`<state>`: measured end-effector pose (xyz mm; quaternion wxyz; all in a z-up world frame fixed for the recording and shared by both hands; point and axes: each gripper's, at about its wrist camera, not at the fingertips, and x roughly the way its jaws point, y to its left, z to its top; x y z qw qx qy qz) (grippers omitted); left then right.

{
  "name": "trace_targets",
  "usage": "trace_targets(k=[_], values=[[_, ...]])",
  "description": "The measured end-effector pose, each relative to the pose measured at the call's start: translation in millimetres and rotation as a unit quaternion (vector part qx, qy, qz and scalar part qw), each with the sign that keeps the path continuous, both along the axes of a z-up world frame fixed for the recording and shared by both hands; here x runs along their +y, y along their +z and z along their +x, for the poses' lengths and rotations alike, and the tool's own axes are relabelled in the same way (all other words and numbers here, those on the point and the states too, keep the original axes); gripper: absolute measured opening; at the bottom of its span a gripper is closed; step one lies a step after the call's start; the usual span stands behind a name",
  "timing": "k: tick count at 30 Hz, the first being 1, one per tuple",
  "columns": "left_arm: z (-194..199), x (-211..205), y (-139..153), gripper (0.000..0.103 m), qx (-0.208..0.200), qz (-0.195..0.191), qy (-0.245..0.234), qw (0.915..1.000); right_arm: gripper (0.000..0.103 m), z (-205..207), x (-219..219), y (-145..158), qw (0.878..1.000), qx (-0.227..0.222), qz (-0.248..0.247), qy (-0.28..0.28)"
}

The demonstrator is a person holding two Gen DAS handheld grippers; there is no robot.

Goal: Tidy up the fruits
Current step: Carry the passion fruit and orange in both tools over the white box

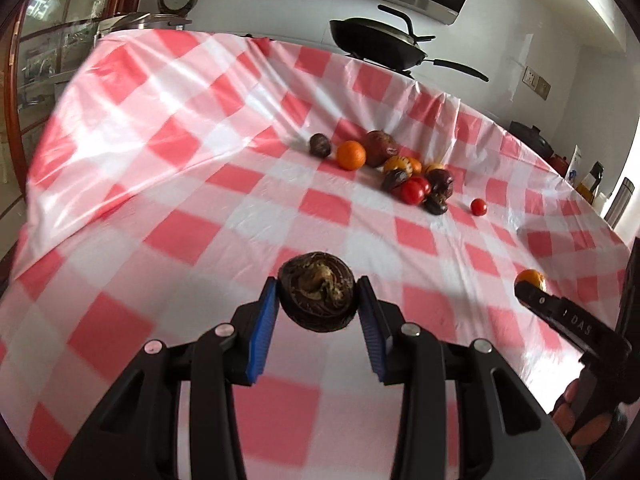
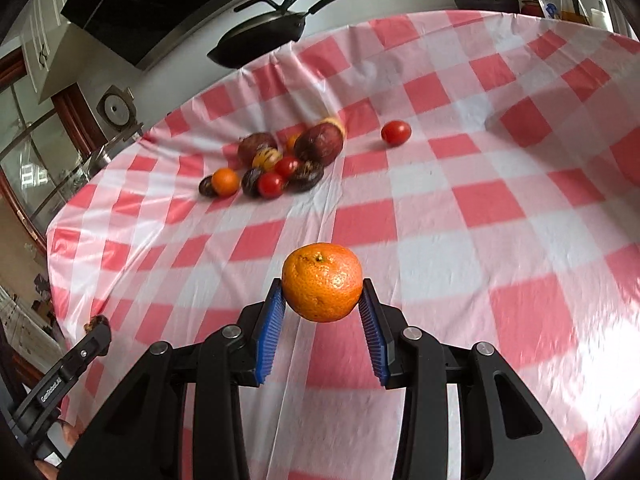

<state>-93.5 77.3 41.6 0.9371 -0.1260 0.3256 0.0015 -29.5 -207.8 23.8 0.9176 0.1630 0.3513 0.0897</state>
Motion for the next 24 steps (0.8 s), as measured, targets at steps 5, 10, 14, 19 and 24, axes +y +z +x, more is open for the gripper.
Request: trace_targets(k=[5, 10, 14, 19, 24], values=[[-29, 26, -2, 0.040, 0.001, 0.002, 0.016, 0.9999, 0.038, -22, 18, 6, 1.000, 0.000, -0.012, 0.028], [-62, 54, -12, 0.040, 0.016, 0.004, 0.037, 0.9992, 0.038, -51, 62, 3, 0.994, 0.008, -0.027, 0.104], [-90, 76, -17, 0.040, 0.026, 0.012, 0.057, 0.9980, 0.038, -74, 105, 4, 0.984, 0.000, -0.047, 0.171], [-123, 109, -22, 0.040, 0.032, 0.024, 0.089, 0.9952, 0.038, -106, 153, 12, 0.966, -0.027, -0.071, 0.248], [-161, 155, -28, 0.040, 0.041, 0.006, 0.135, 0.9900, 0.038, -142, 206, 11, 0.937, -0.043, -0.104, 0.331]])
